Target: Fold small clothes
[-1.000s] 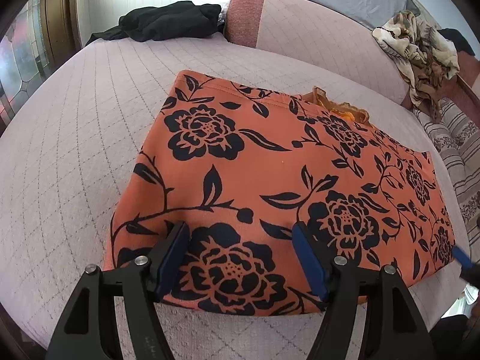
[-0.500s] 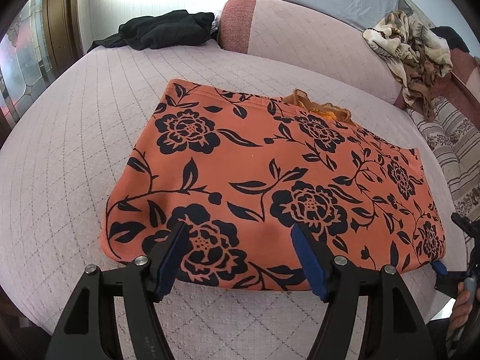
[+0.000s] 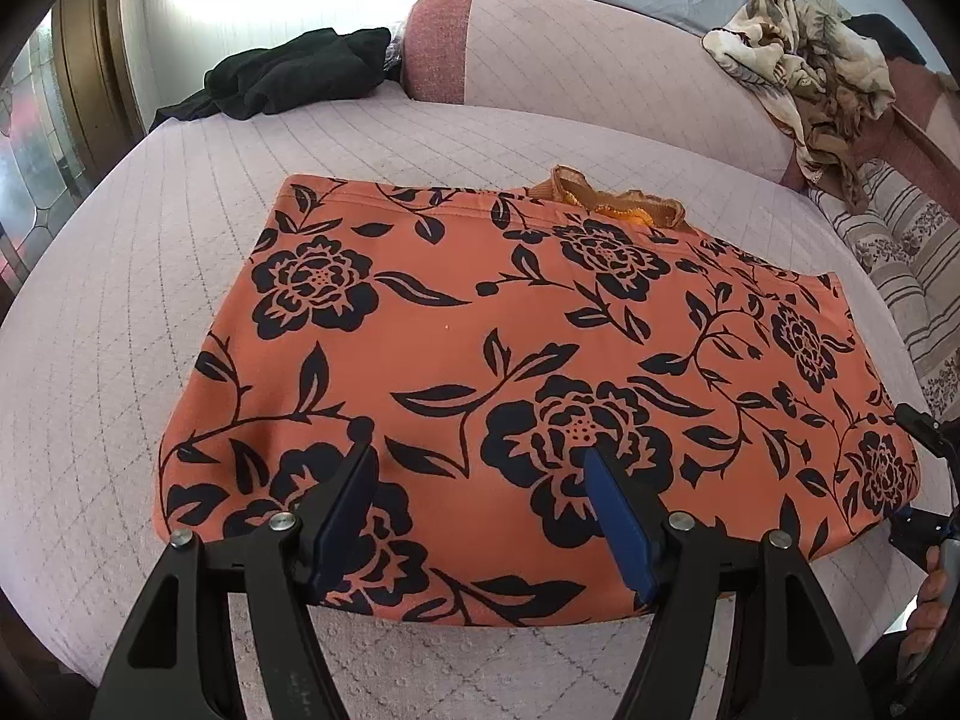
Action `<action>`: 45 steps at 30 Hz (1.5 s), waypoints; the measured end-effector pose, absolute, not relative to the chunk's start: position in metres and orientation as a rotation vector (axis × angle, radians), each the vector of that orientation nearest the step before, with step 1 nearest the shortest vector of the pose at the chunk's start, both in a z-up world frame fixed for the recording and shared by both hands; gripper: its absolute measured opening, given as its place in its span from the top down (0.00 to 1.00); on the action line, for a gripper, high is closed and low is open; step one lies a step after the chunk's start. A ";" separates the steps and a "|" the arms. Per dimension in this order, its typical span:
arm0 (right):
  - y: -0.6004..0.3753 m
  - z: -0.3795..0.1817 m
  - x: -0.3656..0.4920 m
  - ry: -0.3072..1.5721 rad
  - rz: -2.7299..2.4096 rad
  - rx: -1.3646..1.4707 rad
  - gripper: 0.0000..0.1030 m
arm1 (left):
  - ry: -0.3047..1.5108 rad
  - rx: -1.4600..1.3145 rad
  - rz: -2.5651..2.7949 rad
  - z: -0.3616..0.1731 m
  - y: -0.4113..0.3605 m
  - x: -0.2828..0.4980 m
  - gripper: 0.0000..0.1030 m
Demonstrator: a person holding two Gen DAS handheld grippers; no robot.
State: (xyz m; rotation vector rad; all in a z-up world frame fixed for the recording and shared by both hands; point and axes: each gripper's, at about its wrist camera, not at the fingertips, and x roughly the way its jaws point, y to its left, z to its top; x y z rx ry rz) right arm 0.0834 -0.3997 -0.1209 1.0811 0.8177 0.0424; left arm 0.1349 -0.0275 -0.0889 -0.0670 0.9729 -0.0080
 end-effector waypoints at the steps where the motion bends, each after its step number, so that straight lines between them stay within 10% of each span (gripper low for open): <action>1: -0.400 -0.119 0.084 0.809 0.047 1.076 0.24 | 0.968 -0.063 -0.009 -0.088 -0.029 0.135 0.31; 45: -0.382 -0.112 0.100 0.845 -0.018 0.879 0.24 | 0.990 -0.003 0.037 -0.103 -0.014 0.143 0.22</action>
